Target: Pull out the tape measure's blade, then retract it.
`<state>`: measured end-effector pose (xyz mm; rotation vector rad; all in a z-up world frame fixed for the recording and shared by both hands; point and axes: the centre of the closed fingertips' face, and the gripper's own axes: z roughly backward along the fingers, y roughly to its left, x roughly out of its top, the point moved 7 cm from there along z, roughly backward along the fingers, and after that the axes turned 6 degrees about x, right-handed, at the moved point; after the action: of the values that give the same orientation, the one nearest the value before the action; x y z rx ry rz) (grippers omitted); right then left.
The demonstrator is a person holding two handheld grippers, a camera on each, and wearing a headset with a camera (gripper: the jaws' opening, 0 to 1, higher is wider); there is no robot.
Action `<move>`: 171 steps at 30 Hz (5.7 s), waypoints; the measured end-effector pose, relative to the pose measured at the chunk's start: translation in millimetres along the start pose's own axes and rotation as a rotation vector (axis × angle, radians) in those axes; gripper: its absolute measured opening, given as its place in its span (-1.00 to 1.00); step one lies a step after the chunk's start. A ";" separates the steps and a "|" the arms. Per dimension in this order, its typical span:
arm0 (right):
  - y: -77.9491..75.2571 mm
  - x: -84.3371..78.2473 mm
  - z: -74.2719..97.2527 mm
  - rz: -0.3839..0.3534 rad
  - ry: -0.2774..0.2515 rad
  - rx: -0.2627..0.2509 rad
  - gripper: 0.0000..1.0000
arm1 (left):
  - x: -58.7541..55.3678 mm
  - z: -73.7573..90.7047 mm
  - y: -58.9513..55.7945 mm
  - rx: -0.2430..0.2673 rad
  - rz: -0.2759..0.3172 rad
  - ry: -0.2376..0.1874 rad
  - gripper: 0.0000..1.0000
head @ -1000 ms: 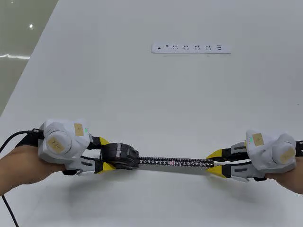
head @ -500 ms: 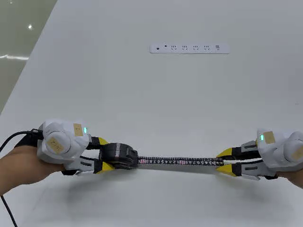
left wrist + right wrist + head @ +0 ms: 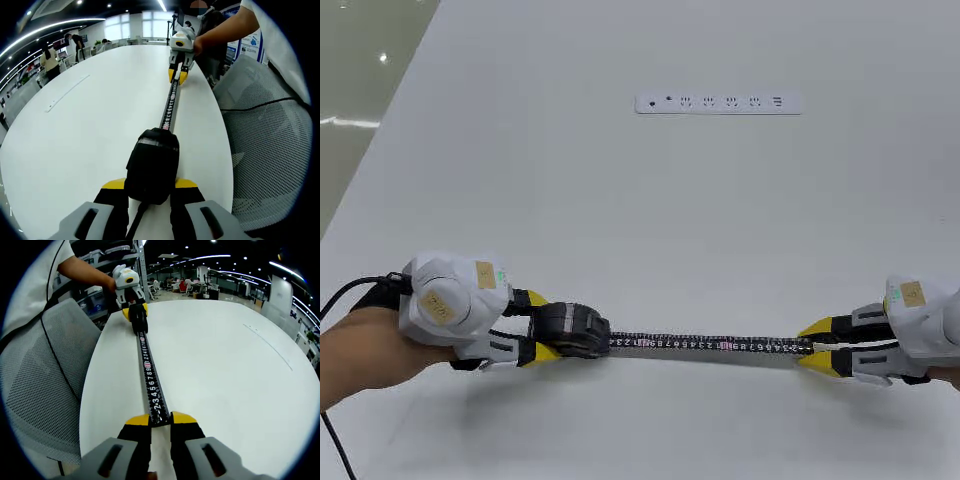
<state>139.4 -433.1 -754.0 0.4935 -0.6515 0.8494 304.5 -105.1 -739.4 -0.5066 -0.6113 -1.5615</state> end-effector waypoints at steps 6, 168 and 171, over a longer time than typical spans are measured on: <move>-1.5 -3.0 3.4 -0.016 0.003 -0.008 -0.77 | 0.4 -0.1 -0.1 0.001 0.002 -0.001 -0.43; 61.1 0.3 46.7 -0.362 -0.150 -0.342 0.72 | -4.4 68.7 -57.0 0.357 0.712 -0.227 0.71; 63.6 0.0 48.7 -0.363 -0.152 -0.346 0.73 | -6.2 71.8 -58.6 0.367 0.721 -0.234 0.71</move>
<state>72.2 -427.6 -710.8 0.3479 -0.8009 0.3477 243.8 -51.5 -693.8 -0.5510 -0.7662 -0.6947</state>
